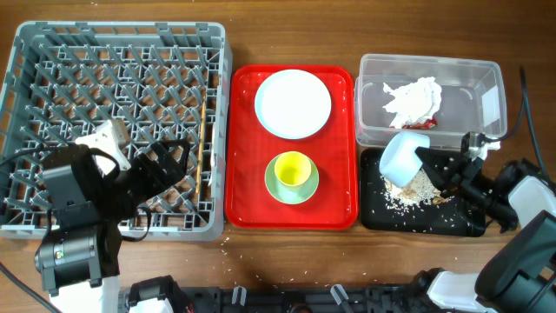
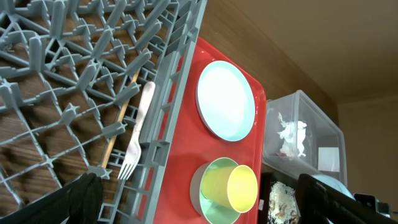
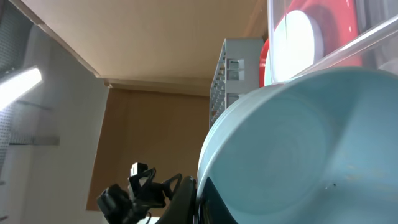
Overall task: Sort waste into correct bins and load items into the dishwasher rack
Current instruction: 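Tip the blue plate over the black tray to dump food scraps, then return the blue plate to the red tray and lift the right gripper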
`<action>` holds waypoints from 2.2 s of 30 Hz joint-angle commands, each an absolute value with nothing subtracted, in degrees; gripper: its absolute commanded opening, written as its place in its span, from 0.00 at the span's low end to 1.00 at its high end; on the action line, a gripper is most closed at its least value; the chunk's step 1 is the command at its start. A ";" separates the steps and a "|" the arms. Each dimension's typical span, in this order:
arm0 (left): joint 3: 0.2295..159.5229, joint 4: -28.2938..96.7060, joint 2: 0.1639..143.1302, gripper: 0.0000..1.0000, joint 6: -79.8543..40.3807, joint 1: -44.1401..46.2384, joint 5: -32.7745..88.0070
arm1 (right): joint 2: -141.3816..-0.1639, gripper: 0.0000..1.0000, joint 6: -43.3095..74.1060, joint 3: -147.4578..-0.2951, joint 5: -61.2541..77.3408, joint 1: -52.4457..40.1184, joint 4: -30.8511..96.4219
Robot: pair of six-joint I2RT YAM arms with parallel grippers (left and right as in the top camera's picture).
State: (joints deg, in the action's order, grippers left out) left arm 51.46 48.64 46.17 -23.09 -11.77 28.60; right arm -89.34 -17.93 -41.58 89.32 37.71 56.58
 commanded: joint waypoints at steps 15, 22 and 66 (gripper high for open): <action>51.48 48.51 45.91 1.00 -23.18 -12.12 28.88 | -75.66 0.05 5.87 -49.04 82.13 37.85 49.36; 51.48 48.51 45.91 1.00 -23.18 -12.12 28.88 | -61.10 0.04 14.26 -75.20 29.74 16.14 46.89; 51.48 48.51 45.91 1.00 -23.18 -12.12 28.88 | -73.87 1.00 15.05 -77.14 -14.61 -1.61 57.87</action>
